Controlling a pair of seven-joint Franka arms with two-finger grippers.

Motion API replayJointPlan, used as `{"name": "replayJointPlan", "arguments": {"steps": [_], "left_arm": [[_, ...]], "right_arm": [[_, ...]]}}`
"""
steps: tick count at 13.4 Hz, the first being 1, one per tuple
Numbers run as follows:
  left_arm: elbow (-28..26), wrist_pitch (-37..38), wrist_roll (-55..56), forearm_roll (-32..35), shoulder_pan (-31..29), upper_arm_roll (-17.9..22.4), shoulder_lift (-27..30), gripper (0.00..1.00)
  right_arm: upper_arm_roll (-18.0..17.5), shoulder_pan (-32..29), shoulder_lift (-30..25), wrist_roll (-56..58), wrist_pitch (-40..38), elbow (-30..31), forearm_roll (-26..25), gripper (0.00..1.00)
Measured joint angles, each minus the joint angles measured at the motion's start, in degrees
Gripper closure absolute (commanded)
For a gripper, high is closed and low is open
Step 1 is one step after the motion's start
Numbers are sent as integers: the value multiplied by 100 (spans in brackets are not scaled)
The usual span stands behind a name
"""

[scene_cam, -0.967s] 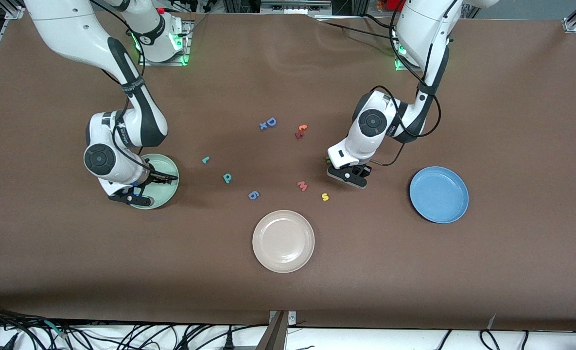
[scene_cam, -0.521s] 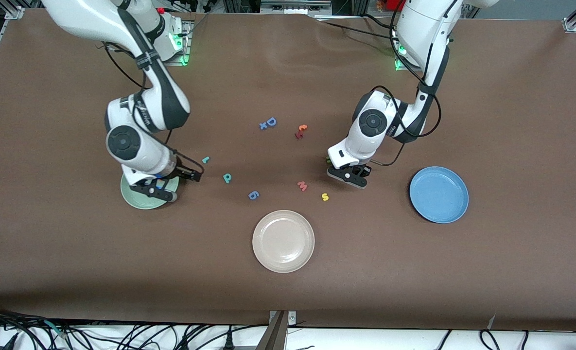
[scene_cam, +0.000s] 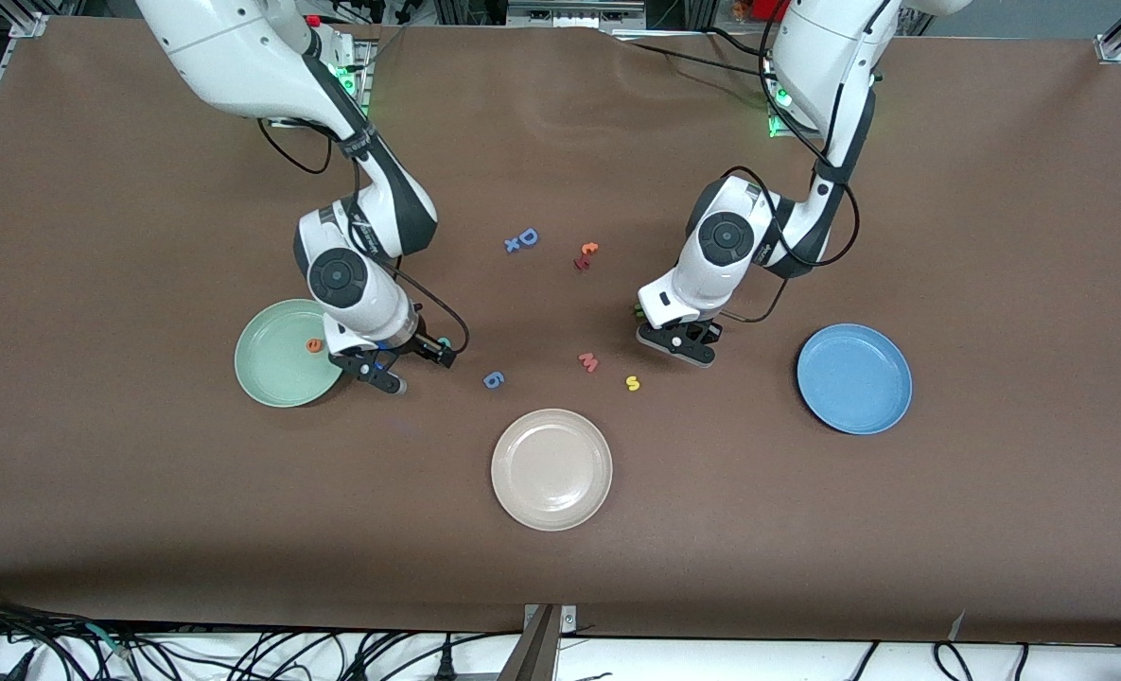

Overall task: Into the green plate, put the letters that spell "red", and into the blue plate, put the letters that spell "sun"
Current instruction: 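Release the e on the green plate while the left gripper lifts the u, then grasp the teal d with the right gripper while the left gripper lowers u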

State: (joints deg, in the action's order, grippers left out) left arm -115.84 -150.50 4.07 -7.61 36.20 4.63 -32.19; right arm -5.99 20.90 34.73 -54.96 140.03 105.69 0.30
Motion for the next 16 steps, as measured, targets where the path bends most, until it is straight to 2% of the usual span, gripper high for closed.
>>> {"name": "replayJointPlan", "arguments": {"steps": [6, 8, 14, 16], "left_arm": [[19, 54, 0, 0, -46, 31, 3, 78], [96, 321, -18, 24, -192, 72, 49, 78], [273, 1388, -45, 926, -721, 122, 512, 80], [277, 1623, -354, 992, -923, 123, 649, 80]], "right_arm": [[0, 103, 121, -902, 12, -111, 152, 14], [0, 103, 180, -1095, -1, -110, 187, 14], [-1, 193, 222, -1627, -45, -110, 195, 19], [-1, 199, 222, -1722, -118, -110, 195, 26]]}}
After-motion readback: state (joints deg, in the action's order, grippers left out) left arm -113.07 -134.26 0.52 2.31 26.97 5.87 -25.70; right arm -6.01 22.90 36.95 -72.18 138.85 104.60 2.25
